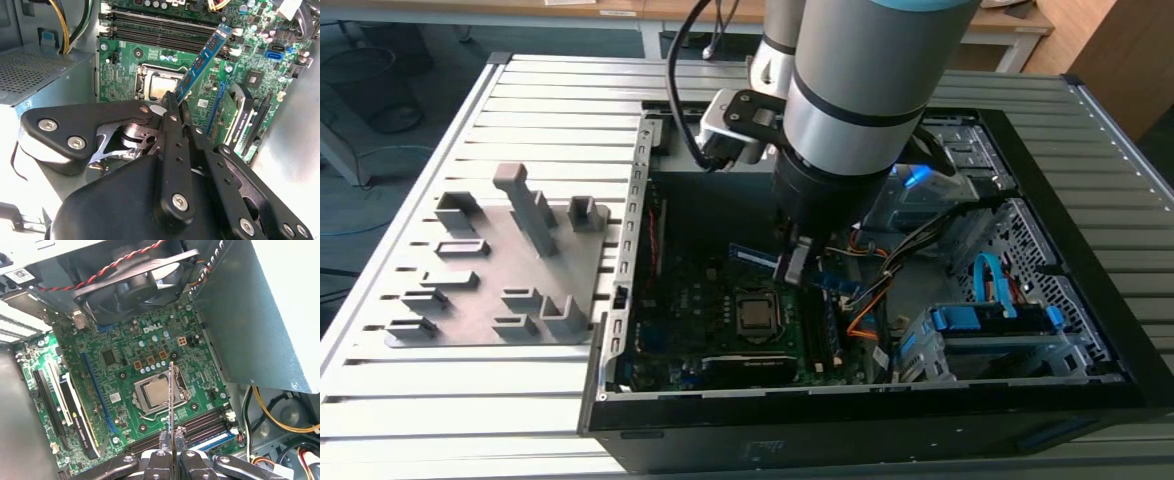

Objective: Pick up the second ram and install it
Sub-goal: 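Insert the second ram into the second slot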

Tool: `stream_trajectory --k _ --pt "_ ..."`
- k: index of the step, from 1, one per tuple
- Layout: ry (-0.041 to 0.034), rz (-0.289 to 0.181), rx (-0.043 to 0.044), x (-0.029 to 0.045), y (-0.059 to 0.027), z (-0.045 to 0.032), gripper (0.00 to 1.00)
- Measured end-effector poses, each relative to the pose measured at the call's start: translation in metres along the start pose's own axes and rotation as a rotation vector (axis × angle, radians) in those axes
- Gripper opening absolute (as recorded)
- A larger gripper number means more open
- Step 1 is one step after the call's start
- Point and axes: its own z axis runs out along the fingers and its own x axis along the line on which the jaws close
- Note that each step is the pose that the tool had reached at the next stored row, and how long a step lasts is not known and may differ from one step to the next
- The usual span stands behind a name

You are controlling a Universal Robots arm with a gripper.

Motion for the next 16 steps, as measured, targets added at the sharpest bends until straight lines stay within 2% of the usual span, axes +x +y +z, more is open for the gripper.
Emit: stream_trajectory --k 16 --pt "-0.0048 0.091 0.0073 0.0000 0.0000 0.0000 0.14"
